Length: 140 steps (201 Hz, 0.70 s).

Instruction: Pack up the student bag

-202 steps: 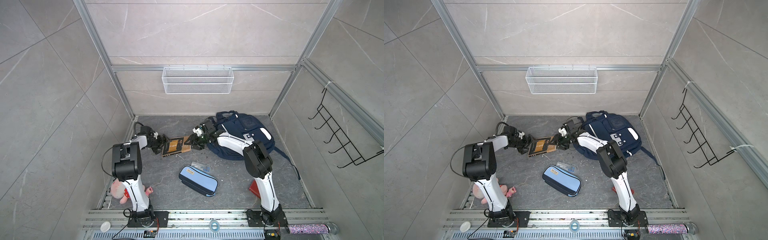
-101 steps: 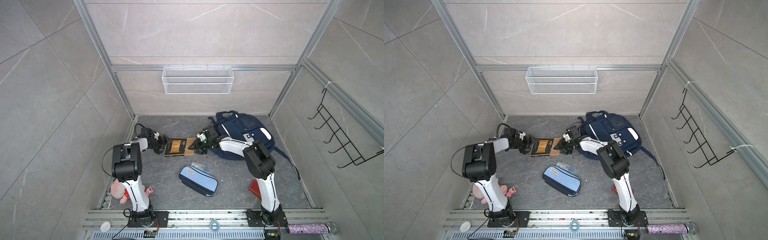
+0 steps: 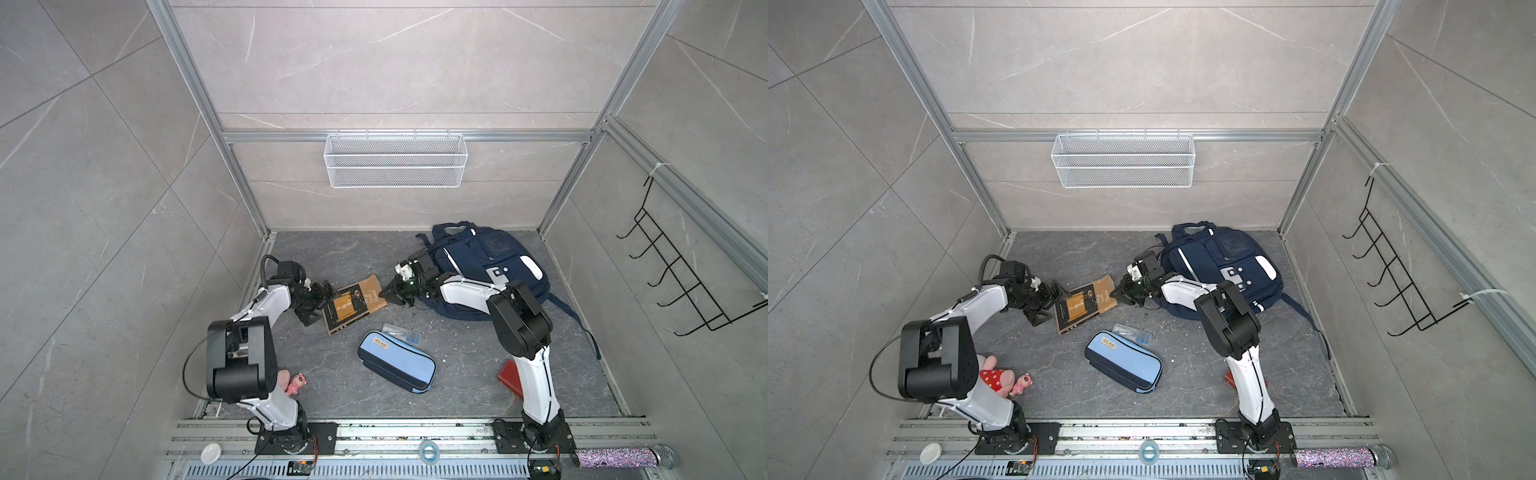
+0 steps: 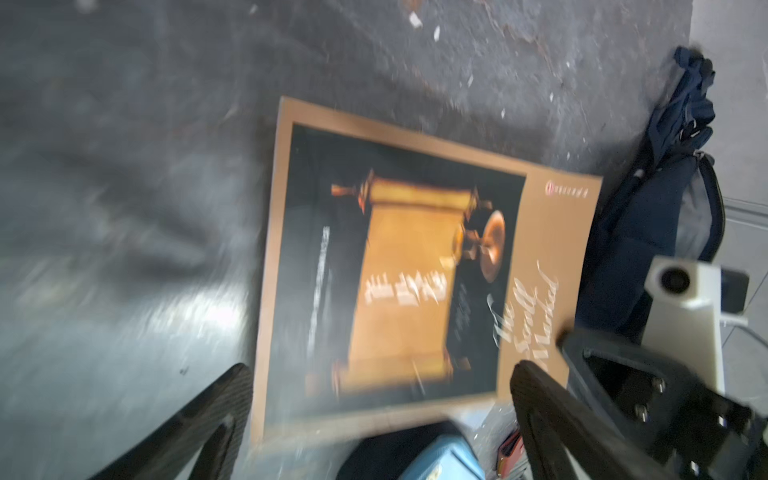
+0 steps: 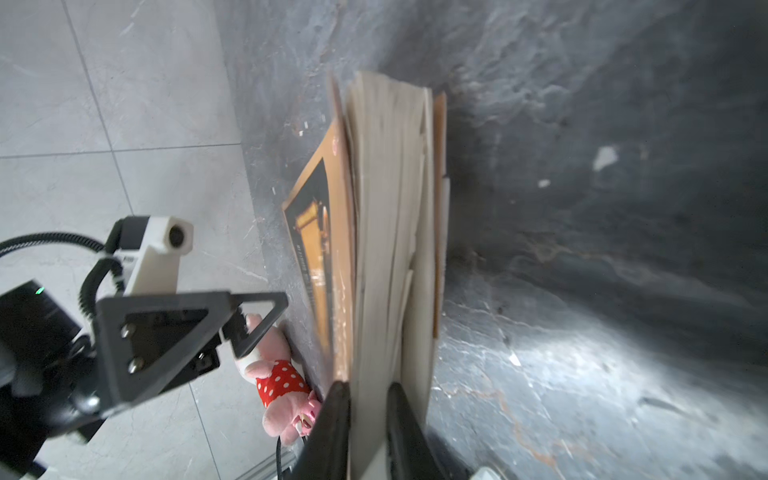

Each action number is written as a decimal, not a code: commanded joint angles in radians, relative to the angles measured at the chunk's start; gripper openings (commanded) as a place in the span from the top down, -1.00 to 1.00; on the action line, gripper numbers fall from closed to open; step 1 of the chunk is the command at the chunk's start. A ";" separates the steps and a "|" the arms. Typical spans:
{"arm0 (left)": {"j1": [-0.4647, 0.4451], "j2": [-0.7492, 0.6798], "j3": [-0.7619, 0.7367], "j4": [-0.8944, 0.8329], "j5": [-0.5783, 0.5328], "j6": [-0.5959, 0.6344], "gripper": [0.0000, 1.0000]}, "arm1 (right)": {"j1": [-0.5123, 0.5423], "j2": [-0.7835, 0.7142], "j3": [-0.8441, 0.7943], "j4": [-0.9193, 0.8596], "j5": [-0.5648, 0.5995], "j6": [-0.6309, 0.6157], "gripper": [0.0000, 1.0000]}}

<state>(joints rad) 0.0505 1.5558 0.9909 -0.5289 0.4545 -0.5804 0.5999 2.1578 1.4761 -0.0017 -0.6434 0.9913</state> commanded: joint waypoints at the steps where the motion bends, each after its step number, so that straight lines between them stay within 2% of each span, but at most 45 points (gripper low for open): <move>1: -0.010 -0.093 -0.051 -0.090 -0.063 -0.009 -0.99 | 0.003 -0.020 0.017 0.038 -0.037 0.004 0.70; 25: -0.019 -0.179 -0.097 -0.118 -0.051 -0.020 -0.99 | 0.000 -0.015 0.022 0.036 -0.044 0.006 0.73; 50: -0.070 -0.231 -0.141 -0.077 0.075 -0.069 -0.99 | 0.001 -0.008 0.037 0.029 -0.051 0.006 0.74; 63: -0.118 -0.256 -0.199 0.023 0.138 -0.160 -0.99 | 0.001 -0.007 0.047 0.021 -0.052 0.006 0.74; 75: -0.155 -0.296 -0.291 0.184 0.160 -0.312 -0.99 | 0.001 -0.007 0.055 0.015 -0.053 0.006 0.74; 89: -0.196 -0.355 -0.413 0.404 0.122 -0.519 -0.99 | 0.001 -0.012 0.063 0.002 -0.052 0.003 0.74; 99: -0.229 -0.395 -0.470 0.489 0.054 -0.624 -0.99 | 0.001 -0.018 0.063 -0.006 -0.046 0.004 0.74; 120: -0.276 -0.478 -0.545 0.589 -0.097 -0.741 -0.99 | 0.003 -0.031 0.058 -0.011 -0.042 0.010 0.75; 140: -0.277 -0.492 -0.608 0.734 -0.147 -0.813 -0.99 | 0.006 -0.034 0.053 -0.026 -0.048 0.008 0.75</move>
<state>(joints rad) -0.2211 1.0966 0.4179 -0.0799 0.4240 -1.1896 0.5999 2.1578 1.5074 -0.0109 -0.6666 0.9955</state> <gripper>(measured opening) 0.994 0.147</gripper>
